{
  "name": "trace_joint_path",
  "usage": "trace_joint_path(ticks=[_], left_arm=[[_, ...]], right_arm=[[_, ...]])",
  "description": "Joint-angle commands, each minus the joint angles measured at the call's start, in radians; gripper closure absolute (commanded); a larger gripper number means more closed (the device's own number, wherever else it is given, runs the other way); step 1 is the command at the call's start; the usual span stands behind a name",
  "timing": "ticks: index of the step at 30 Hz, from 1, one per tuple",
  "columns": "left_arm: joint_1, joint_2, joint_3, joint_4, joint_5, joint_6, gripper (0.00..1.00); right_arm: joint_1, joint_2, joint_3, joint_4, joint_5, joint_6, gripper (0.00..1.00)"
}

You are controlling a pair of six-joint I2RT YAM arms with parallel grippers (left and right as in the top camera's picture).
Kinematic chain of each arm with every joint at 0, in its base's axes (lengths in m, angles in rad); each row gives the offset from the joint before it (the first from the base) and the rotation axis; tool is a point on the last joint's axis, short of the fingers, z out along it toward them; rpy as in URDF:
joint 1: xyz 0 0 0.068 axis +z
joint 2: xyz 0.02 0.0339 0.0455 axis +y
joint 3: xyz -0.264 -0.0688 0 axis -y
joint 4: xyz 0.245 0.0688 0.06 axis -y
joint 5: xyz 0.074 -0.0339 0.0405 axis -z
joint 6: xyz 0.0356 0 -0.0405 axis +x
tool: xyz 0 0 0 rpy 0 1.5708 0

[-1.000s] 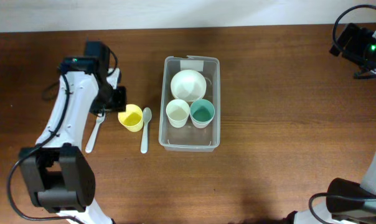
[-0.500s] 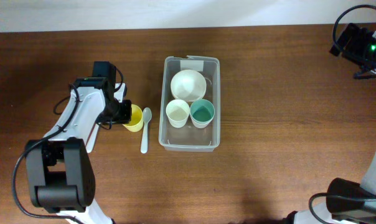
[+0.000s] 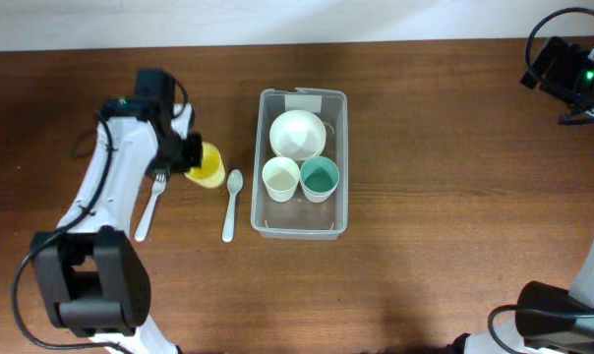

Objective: Pack container
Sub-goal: 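Move the left gripper to the yellow cup and grasp it, then lower the yellow cup into the white cup in the container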

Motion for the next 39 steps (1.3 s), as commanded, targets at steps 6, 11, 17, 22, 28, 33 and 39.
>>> trace_joint_path(ticks=[6,11,17,22,28,33,39], left_arm=[[-0.208,-0.047,0.351,-0.169,0.008,0.006,0.99],[-0.371,-0.021,0.342,-0.144,-0.058,0.005,0.98],[-0.445,0.069,0.342,-0.143,-0.154,0.005,0.98],[-0.444,0.165,0.342,-0.143,-0.154,0.005,0.98],[-0.444,0.257,0.342,-0.146,-0.150,0.004,0.98],[-0.442,0.257,0.343,-0.144,-0.150,0.004,0.79],[-0.414,0.241,0.368,-0.203,-0.151,0.001,0.73]], right_arm=[[-0.003,-0.004,0.002,0.003,0.005,-0.004,0.01],[-0.003,-0.004,0.002,0.003,0.005,-0.004,0.01],[-0.003,-0.004,0.002,0.003,0.005,-0.004,0.01],[-0.003,-0.004,0.002,0.003,0.005,-0.004,0.01],[-0.003,-0.004,0.002,0.003,0.005,-0.004,0.01],[-0.003,-0.004,0.002,0.003,0.005,-0.004,0.01],[-0.003,-0.004,0.002,0.003,0.005,-0.004,0.01]])
